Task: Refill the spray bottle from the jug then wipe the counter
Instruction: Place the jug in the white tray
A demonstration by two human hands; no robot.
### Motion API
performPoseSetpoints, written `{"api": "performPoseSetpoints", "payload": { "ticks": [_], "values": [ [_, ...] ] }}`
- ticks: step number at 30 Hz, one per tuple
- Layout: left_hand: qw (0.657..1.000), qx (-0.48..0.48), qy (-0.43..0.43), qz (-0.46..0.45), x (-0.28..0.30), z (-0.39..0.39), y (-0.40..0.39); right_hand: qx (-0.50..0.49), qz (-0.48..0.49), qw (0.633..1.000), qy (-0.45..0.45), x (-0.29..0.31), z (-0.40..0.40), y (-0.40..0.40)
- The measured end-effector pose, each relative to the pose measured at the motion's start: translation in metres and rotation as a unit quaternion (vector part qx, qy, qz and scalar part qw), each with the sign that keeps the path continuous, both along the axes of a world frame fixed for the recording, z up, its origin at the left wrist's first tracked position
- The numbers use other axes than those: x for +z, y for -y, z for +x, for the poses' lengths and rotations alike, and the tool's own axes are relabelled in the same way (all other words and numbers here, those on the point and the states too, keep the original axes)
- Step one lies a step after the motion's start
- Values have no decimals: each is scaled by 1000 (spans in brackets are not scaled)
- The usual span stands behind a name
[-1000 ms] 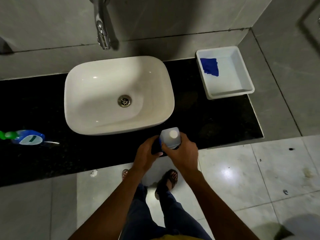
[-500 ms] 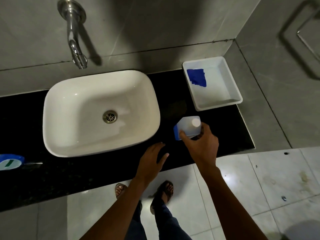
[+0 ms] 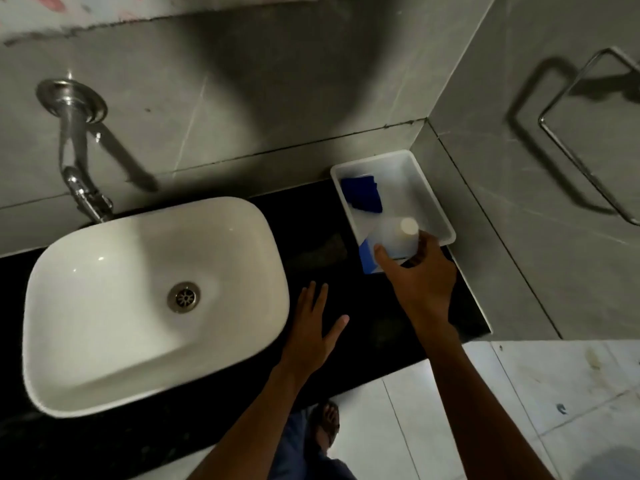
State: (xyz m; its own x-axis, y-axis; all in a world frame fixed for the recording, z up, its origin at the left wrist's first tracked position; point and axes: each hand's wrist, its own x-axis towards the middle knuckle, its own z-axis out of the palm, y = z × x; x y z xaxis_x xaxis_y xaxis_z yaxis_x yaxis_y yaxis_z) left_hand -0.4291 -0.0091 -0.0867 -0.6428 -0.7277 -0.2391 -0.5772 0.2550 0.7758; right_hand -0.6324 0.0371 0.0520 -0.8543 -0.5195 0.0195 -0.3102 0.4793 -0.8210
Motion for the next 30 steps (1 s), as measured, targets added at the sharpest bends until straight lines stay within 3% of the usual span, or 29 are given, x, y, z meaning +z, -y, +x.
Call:
{"api": "performPoseSetpoints", "payload": {
  "ticks": [10,18,30],
  "values": [
    [994,21,38,-97,-16,-73,63,-57,2,997,-50,-20,-70,73],
    [985,87,75,-131,-32,-132,110,-24,61,997,-30,-50,-149,131],
    [943,47,207,-254,-76,-145,117,-8,40,998,-50,-84,-214,146]
  ]
}}
